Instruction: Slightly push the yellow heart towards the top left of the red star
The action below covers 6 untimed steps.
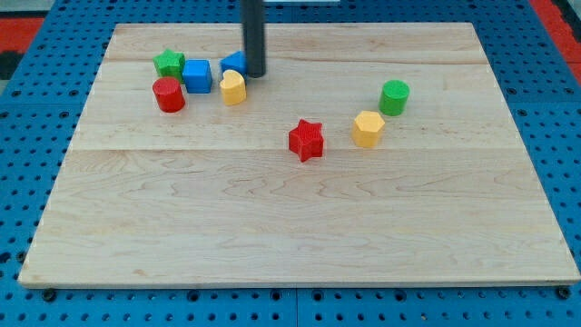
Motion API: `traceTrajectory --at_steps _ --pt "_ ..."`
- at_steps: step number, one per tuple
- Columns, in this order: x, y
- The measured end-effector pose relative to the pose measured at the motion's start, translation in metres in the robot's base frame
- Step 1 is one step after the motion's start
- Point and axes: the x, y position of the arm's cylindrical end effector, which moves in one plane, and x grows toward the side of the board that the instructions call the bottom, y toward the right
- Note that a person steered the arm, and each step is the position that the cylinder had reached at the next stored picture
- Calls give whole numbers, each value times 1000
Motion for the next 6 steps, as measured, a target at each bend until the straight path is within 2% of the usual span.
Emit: traceTrajectory --at_steps 1,2,3,4,5,6 --pt "38 -34" --pt "26 -33" --pt "18 -5" --pt "60 -11" --pt "61 2" --pt "51 -56"
